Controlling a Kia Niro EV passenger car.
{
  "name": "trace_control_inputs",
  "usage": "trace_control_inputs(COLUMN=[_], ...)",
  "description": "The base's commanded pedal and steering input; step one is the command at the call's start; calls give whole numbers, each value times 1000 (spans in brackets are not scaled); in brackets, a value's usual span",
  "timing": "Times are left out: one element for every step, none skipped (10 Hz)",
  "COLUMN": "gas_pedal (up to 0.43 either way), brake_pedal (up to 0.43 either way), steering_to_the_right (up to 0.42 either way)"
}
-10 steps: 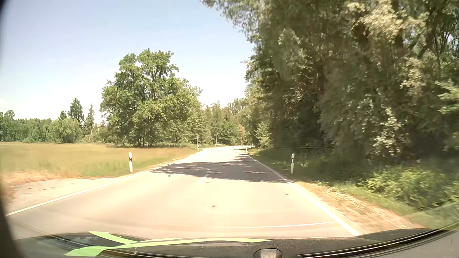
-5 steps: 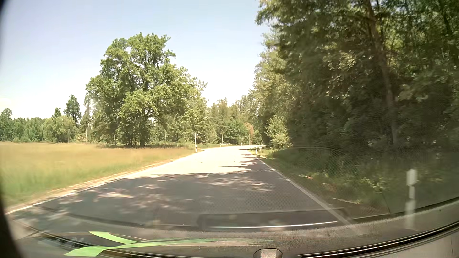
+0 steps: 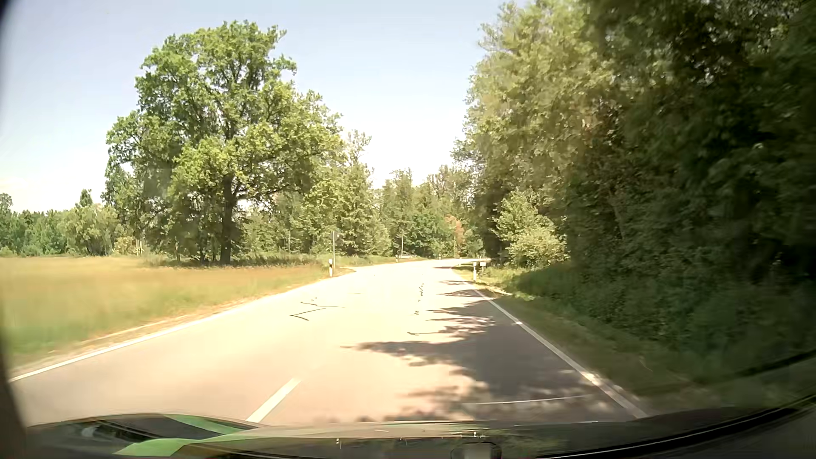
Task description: Follow the waypoints while adhering to traffic rules and regulations
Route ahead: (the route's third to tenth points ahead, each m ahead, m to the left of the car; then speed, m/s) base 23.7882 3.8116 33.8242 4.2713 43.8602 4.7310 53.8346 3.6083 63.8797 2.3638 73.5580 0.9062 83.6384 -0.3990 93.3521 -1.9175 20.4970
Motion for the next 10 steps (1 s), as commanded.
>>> trace_control_inputs(gas_pedal=[189,177,169,169,169,157,130,110,110,110], brake_pedal=[0,0,0,0,0,0,0,0,0,0], steering_to_the_right=[-10,-9,-5,-3,-2,-2,-2,-2,-2,-2])
